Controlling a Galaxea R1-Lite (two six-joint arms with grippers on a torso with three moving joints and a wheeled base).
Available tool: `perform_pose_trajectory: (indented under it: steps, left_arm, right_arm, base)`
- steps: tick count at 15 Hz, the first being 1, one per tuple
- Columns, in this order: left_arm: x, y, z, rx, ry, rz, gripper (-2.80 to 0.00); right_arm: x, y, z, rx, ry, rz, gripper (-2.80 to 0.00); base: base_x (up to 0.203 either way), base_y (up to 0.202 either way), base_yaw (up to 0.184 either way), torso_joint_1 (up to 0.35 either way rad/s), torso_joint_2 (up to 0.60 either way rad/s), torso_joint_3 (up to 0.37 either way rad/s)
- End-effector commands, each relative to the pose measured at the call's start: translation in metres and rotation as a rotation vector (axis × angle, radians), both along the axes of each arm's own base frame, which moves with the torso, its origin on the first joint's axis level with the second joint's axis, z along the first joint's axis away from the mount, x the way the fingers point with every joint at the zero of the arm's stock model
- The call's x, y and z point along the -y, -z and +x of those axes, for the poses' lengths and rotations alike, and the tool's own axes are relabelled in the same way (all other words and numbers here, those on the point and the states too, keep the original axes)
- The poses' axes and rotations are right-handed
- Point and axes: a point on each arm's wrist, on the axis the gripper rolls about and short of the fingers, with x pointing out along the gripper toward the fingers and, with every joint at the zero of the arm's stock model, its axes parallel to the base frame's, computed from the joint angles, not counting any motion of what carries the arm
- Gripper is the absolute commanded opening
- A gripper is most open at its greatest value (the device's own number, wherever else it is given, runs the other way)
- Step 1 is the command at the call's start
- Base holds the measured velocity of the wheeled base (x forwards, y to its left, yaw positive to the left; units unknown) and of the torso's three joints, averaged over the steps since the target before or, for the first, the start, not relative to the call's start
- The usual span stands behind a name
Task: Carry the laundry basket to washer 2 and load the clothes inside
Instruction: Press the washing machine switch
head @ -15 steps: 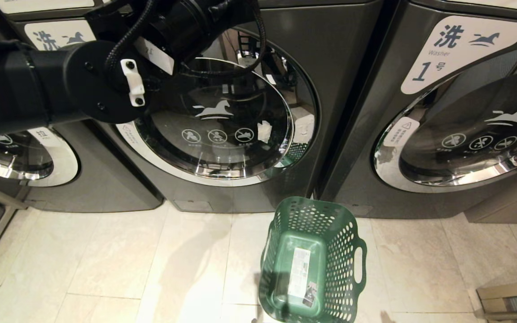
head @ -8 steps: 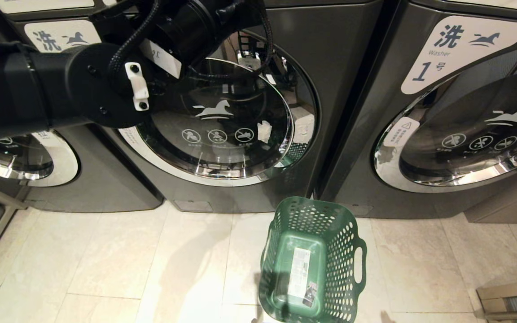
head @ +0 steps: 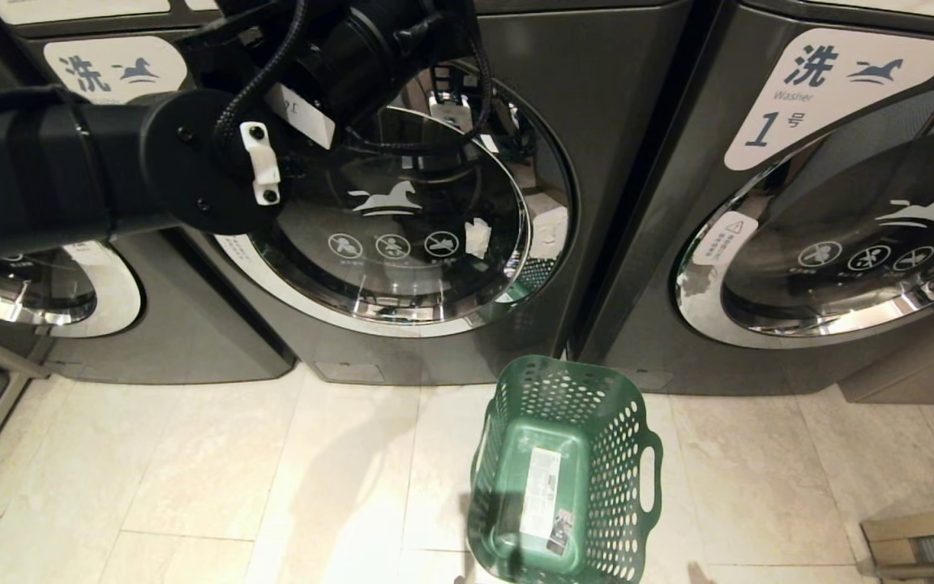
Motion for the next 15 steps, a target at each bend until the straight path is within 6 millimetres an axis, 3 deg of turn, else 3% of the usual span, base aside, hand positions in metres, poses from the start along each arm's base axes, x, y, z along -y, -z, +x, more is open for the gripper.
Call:
perform_pose_trajectory:
  steps: [1, 15]
  left_arm:
    - [-0.003, -0.001, 0.001, 0.005, -0.007, -0.004, -2.80]
    - [-0.014, -0.003, 0.010, 0.018, -0.051, 0.003, -2.80]
  right_arm:
    - [0.000, 0.000, 0.000, -0.001, 0.000, -0.002, -2.80]
    - [0.000, 0.000, 0.000, -0.001, 0.000, -0.001, -2.80]
  base:
    - [0.000, 0.000, 0.000, 0.000, 0.00, 0.000]
    - [0.000, 0.000, 0.000, 0.000, 0.00, 0.000]
